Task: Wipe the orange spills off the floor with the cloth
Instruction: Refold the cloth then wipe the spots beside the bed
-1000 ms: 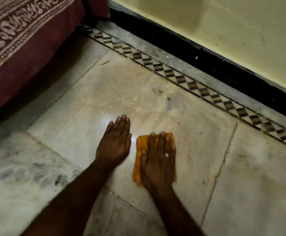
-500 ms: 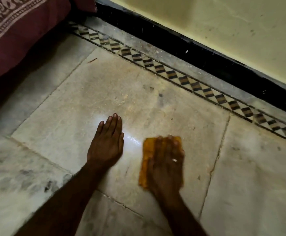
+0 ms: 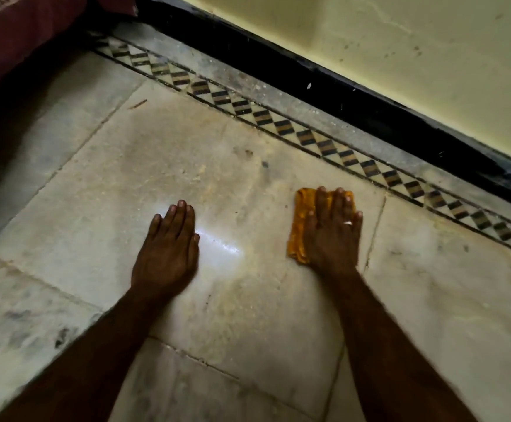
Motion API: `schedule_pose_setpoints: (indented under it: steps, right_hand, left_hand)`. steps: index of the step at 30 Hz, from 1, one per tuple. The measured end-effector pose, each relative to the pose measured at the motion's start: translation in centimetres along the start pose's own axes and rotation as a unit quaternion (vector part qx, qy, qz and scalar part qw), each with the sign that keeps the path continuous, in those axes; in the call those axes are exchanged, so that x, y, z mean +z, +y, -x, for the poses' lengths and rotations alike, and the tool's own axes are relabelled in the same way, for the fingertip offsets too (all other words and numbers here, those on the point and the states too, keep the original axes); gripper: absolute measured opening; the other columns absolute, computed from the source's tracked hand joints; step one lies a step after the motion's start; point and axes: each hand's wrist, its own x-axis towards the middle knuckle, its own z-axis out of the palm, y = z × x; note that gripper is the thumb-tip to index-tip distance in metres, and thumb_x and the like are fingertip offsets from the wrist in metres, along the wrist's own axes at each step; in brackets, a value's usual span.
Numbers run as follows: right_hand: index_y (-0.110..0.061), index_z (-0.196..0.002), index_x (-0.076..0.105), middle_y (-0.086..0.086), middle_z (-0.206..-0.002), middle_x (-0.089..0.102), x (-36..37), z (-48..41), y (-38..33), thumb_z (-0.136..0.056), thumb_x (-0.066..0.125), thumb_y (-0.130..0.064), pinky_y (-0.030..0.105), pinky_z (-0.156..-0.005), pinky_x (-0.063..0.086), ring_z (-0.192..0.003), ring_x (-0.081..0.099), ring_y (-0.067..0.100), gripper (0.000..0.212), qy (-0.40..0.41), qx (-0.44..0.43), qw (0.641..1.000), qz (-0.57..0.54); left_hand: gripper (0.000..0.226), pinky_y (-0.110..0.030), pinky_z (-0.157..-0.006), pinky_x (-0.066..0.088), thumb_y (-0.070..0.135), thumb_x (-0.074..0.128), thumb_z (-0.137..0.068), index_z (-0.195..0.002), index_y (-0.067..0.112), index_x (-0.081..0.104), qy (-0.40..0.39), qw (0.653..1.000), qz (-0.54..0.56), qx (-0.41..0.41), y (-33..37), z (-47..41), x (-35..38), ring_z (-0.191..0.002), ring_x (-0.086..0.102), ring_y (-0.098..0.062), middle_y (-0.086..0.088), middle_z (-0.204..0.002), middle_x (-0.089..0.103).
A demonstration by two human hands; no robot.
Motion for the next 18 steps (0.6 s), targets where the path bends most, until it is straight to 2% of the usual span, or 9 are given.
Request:
schedule_pose_setpoints:
  steps: [4,8,9,11,13,16,18]
  right_hand:
    - [-0.032,-0.164,-0.002,0.009,-0.172,-0.002,-0.2,5.3,6.9,-0.101,0.007,-0.052,0.052,-0.128,-0.002,-0.159,-0.004,0.026,0.067,0.021,0.059,0.998,0.016]
    - [-0.024,-0.163,0.007,0.019,-0.169,0.015,2.4,13.4,7.3,-0.101,0.015,-0.045,0.06,-0.124,0.016,-0.156,0.014,0.039,0.067,0.057,0.117,0.991,0.016]
    - [-0.02,-0.163,0.007,0.021,-0.169,0.015,3.2,15.6,5.9,-0.102,0.018,-0.043,0.063,-0.122,0.019,-0.156,0.015,0.042,0.066,0.063,0.108,0.992,0.019]
    - [-0.013,-0.164,0.008,0.024,-0.168,0.011,5.2,19.6,1.2,-0.105,0.026,-0.041,0.066,-0.122,0.018,-0.155,0.012,0.046,0.067,0.057,0.034,0.997,0.031]
    - [-0.014,-0.163,0.017,0.021,-0.168,0.016,6.6,21.0,-4.5,-0.105,0.034,-0.043,0.061,-0.125,0.015,-0.155,0.015,0.044,0.068,0.064,-0.054,0.996,0.024]
    - [-0.023,-0.162,0.026,0.016,-0.168,0.021,6.5,17.1,-9.5,-0.103,0.036,-0.044,0.055,-0.126,0.015,-0.156,0.019,0.035,0.064,0.07,-0.115,0.991,-0.013]
    - [-0.024,-0.163,0.024,0.014,-0.169,0.019,5.7,13.3,-7.9,-0.104,0.033,-0.045,0.056,-0.125,0.015,-0.157,0.016,0.034,0.063,0.066,-0.137,0.988,0.005]
  left_hand:
    - [0.06,-0.048,-0.124,0.016,0.031,0.024,-0.103,-0.154,-0.001,0.03,-0.01,1.0,0.006,0.003,0.1,0.0,-0.1,-0.149,0.03,-0.033,-0.02,-0.161,0.031]
    - [0.06,-0.047,-0.124,0.016,0.029,0.028,-0.103,-0.154,-0.001,0.029,-0.013,1.0,0.004,0.002,0.2,0.1,-0.2,-0.15,0.029,-0.034,-0.021,-0.161,0.031]
    - [0.059,-0.047,-0.124,0.015,0.028,0.028,-0.103,-0.154,-0.001,0.029,-0.014,1.0,0.002,0.006,0.2,0.1,-0.2,-0.15,0.028,-0.033,-0.02,-0.161,0.031]
    - [0.058,-0.044,-0.125,0.012,0.028,0.028,-0.104,-0.155,0.0,0.028,-0.019,1.0,0.001,0.014,0.4,0.2,-0.2,-0.151,0.026,-0.031,-0.019,-0.162,0.029]
    - [0.059,-0.042,-0.125,0.01,0.031,0.025,-0.104,-0.156,0.002,0.026,-0.036,0.999,0.009,0.018,0.5,0.3,-0.3,-0.152,0.024,-0.029,-0.016,-0.163,0.027]
    - [0.062,-0.039,-0.125,0.007,0.037,0.021,-0.105,-0.158,0.007,0.022,-0.063,0.997,0.024,0.027,-0.1,0.6,-0.6,-0.154,0.019,-0.025,-0.012,-0.165,0.021]
    - [0.064,-0.039,-0.125,0.007,0.041,0.019,-0.104,-0.159,0.009,0.02,-0.084,0.994,0.034,0.055,-0.9,0.8,-1.0,-0.154,0.016,-0.024,-0.01,-0.166,0.018]
